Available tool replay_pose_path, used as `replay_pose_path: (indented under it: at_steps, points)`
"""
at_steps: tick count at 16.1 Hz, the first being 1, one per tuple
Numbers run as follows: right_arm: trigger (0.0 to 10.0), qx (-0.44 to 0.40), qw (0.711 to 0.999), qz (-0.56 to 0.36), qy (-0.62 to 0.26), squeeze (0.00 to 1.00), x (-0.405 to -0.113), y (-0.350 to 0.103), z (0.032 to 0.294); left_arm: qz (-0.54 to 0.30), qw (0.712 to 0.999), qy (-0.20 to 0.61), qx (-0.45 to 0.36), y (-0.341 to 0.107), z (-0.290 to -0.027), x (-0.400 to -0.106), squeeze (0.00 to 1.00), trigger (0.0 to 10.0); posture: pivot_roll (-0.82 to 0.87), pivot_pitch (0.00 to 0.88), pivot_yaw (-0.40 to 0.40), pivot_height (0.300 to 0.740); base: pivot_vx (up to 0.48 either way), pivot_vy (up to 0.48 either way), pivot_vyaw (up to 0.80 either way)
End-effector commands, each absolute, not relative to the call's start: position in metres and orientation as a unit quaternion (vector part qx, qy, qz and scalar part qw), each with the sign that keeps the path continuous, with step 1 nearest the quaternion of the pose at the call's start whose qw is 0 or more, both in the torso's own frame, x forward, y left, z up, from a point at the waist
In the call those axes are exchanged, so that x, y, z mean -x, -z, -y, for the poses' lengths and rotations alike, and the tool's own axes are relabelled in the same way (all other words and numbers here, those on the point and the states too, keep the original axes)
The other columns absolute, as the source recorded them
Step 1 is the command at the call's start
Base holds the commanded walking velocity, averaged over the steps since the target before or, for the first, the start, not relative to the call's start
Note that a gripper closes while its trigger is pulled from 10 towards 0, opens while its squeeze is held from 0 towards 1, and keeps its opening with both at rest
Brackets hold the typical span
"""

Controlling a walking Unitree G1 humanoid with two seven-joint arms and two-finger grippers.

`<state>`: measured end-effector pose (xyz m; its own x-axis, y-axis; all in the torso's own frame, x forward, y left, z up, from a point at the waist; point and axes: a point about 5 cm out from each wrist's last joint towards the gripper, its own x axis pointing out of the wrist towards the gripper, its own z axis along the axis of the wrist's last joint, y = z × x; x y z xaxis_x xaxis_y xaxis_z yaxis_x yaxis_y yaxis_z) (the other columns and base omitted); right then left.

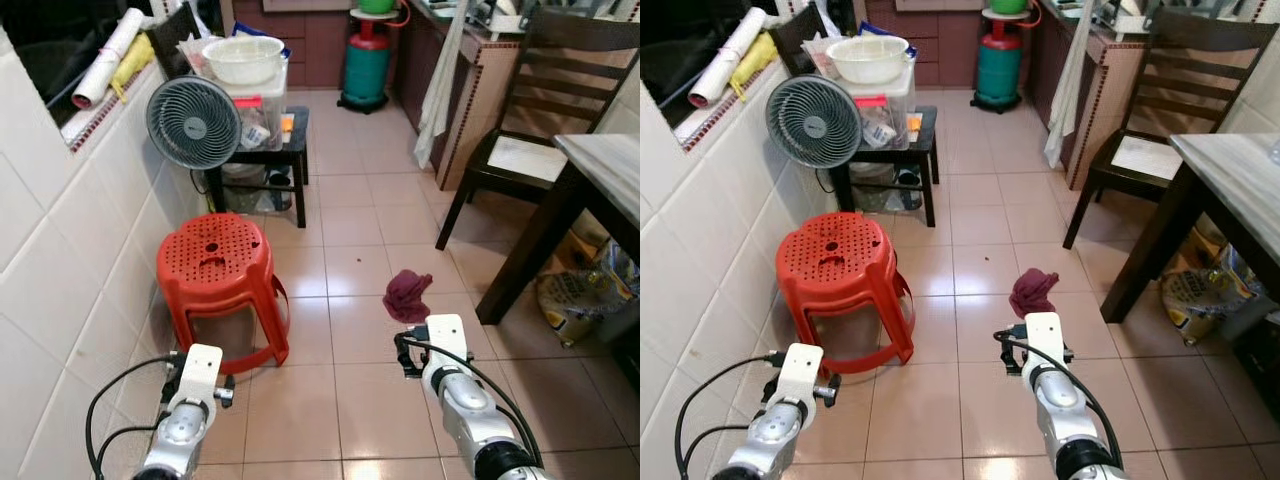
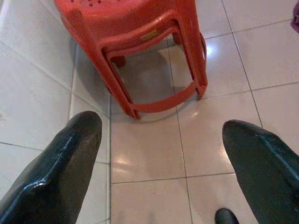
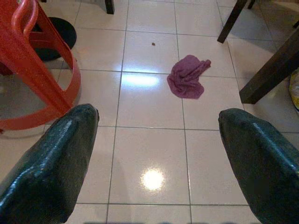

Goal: Setting the table

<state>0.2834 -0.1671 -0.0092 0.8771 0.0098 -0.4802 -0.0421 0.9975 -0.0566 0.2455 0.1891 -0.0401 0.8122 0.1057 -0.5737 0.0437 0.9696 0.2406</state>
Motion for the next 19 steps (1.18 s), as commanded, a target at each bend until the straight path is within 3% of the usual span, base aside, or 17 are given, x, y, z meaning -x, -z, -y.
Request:
replay_pose_path:
  at_steps: [1, 2, 4, 5, 10, 19]
  points:
    - [10.0, 0.030, 0.969, -0.243, -0.014, 0.00, -0.287, 0.006, 0.166, -0.308, 0.943, -0.013, -0.126, 0.040, -0.190, -0.246, 0.00, 10.0, -0.12, 0.003, 0.029, 0.740, 0.000, 0.000, 0.00]
    - [10.0, 0.032, 0.966, -0.258, -0.009, 0.00, -0.283, 0.011, 0.168, -0.316, 0.939, 0.000, -0.135, 0.042, -0.188, -0.244, 0.00, 10.0, -0.13, 0.000, 0.034, 0.740, 0.000, 0.000, 0.00]
    - [10.0, 0.098, 0.919, -0.380, -0.025, 0.00, -0.227, 0.058, 0.183, -0.399, 0.903, 0.029, -0.157, 0.066, -0.187, -0.214, 0.00, 10.0, -0.11, 0.000, -0.021, 0.740, 0.000, 0.000, 0.00]
    - [10.0, 0.121, 0.912, -0.392, -0.026, 0.00, -0.223, 0.061, 0.185, -0.403, 0.902, 0.023, -0.155, 0.068, -0.189, -0.211, 0.00, 10.0, -0.10, 0.000, -0.038, 0.740, 0.000, 0.000, 0.00]
    - [10.0, 0.159, 0.897, -0.401, -0.102, 0.00, -0.224, 0.061, 0.180, -0.440, 0.890, -0.033, -0.117, 0.081, -0.198, -0.183, 0.00, 10.0, -0.06, 0.000, -0.105, 0.740, 0.000, 0.000, 0.00]
    - [10.0, 0.124, 0.899, -0.417, -0.041, 0.00, -0.215, 0.067, 0.187, -0.449, 0.875, 0.038, -0.174, 0.084, -0.191, -0.181, 0.00, 10.0, -0.09, 0.001, -0.013, 0.740, 0.000, 0.000, 0.00]
